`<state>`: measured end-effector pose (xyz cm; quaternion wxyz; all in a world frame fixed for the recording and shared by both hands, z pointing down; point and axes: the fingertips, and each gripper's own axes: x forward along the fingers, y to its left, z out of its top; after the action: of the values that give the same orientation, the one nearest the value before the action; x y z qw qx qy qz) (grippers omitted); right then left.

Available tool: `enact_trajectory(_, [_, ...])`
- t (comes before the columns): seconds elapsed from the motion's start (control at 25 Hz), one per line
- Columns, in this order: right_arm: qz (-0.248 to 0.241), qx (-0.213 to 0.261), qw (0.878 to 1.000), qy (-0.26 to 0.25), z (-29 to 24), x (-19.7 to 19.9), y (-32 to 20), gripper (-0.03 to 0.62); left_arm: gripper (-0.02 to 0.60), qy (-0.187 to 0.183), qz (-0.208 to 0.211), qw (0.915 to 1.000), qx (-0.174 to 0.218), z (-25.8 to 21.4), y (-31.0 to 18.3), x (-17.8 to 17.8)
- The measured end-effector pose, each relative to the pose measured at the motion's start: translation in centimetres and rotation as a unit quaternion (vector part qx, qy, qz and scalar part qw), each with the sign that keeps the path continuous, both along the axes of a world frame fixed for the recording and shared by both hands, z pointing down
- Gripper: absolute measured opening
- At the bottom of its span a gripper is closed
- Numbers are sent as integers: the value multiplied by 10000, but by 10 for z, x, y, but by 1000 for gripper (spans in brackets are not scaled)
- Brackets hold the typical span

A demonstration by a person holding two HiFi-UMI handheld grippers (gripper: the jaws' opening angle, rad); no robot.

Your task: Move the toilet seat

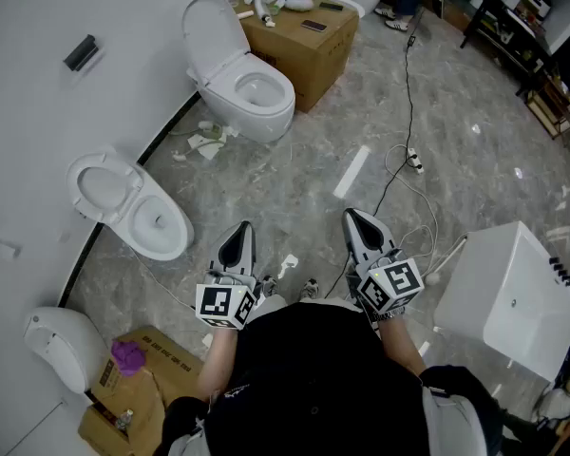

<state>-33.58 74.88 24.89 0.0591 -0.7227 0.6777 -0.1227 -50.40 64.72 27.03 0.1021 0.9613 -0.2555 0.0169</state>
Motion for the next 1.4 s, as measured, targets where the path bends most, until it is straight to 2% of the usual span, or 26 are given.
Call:
enact_trajectory(0.92, [279, 86, 9996, 37, 10, 71, 73, 12, 8, 64, 257, 9996, -35, 11, 56, 85])
enact_trajectory(1.2, [669, 42, 9975, 231, 14, 94, 87, 12, 8, 32, 655, 9978, -3, 10, 59, 124])
enact_trajectory(1.4, [895, 15, 9956, 281, 22, 116, 71, 12, 8, 27, 978, 9952, 56, 15, 42, 158])
